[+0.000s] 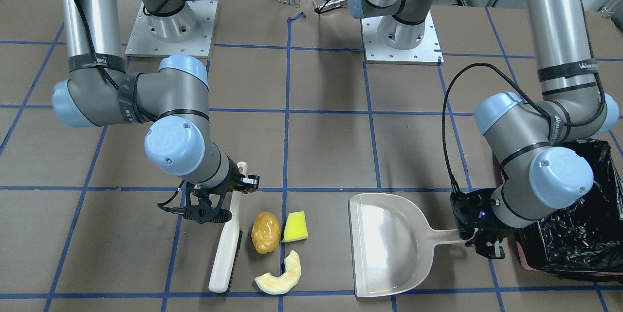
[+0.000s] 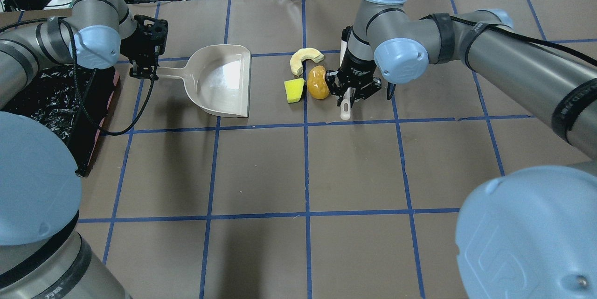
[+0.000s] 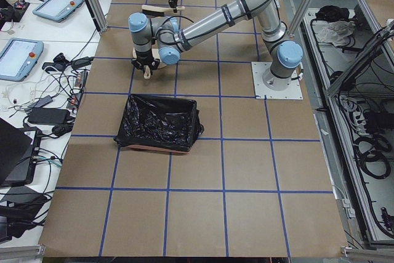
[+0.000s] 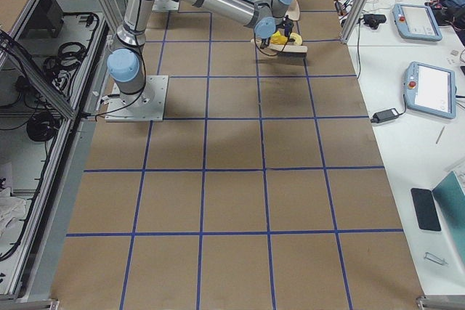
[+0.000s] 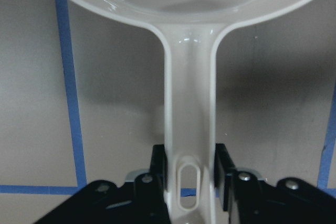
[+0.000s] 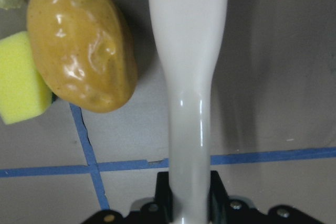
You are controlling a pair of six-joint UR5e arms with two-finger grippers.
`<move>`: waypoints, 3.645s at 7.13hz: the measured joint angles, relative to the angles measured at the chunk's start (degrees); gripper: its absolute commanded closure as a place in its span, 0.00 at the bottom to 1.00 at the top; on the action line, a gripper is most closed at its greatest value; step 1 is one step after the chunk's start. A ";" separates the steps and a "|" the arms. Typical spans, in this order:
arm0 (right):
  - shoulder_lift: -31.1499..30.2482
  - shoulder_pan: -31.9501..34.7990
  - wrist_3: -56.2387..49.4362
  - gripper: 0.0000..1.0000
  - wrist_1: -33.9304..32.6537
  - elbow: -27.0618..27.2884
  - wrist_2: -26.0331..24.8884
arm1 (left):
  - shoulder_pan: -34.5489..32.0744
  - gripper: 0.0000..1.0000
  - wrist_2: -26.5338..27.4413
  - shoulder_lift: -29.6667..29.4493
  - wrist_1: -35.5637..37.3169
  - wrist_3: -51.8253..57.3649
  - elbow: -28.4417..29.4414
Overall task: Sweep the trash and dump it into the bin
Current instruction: 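Sweep the sponge, potato and peel with the brush into the dustpan, then lift the loaded dustpan with the left gripper while the right gripper carries the brush back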
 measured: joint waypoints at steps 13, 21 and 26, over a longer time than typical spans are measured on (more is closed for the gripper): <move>9.45 14.04 21.81 1.00 -0.71 -13.79 6.01 | 0.00 1.00 -0.43 0.30 -0.16 0.00 0.01; 13.92 19.67 29.37 1.00 -4.64 -20.76 12.52 | 0.05 1.00 -0.53 0.38 -0.17 0.00 0.00; 12.30 19.96 28.82 1.00 -4.85 -20.93 11.25 | 0.08 1.00 -0.58 0.46 -0.17 0.00 0.00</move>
